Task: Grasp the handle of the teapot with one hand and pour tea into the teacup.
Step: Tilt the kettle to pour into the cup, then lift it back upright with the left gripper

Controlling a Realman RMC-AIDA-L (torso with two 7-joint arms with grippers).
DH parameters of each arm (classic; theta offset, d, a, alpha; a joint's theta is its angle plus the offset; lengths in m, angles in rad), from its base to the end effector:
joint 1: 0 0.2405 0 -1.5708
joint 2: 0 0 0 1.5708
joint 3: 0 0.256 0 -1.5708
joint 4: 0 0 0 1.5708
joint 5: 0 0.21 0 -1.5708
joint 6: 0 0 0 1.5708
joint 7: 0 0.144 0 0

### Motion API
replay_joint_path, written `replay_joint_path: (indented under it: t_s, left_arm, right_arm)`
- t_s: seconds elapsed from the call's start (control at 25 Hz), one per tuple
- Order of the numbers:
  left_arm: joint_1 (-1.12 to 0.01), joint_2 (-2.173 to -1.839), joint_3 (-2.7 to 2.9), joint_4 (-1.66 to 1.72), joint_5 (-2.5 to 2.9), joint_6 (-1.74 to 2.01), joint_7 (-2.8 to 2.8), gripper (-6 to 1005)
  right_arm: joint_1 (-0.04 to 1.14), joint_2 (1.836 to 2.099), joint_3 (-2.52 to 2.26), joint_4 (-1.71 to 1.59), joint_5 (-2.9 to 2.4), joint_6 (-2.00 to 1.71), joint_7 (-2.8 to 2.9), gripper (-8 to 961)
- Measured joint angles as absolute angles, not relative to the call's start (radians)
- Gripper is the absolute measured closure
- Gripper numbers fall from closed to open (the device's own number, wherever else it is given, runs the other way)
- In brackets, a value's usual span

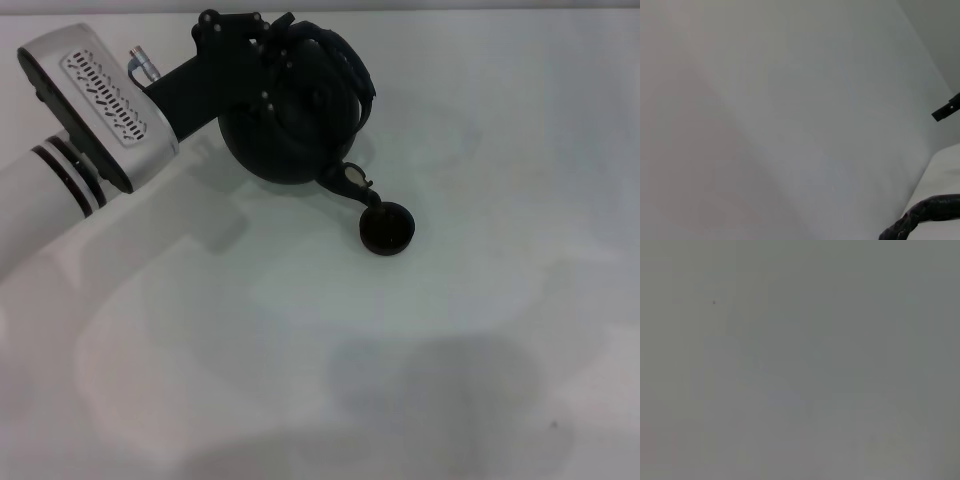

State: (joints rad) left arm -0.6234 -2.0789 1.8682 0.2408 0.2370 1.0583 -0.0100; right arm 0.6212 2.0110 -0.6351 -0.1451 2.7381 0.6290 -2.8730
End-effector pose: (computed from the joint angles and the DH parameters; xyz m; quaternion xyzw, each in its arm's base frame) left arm -0.2232 0.3682 -0.0746 -0.8732 0.0999 -0.2275 0.4193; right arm 0.3870 0.4006 0.0712 -0.5612 0.4042 0.2034 0.6931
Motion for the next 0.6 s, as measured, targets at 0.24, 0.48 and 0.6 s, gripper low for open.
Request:
replay_joint_path:
  t_s: [0.24,0.48,0.6]
  left_arm:
    - [-0.62,-2.082,1.868,0.241,0.232,1.058,-0.058,890]
    - [-0.619,-2.082,1.859,0.241,0.216,1.058,-0.229,890]
    - [-0.613,-2.082,1.859,0.241,0.177,1.058,-0.257,890]
  right_arm:
    - [0.621,2.011,-0.635,-0.144,2.738,0.629,-2.873,108]
    - [0.621,2.012,-0.635,-0.144,2.738,0.629,-2.873,108]
    - [0.621,2.013,-0.635,-0.144,2.738,0.629,-2.873,108]
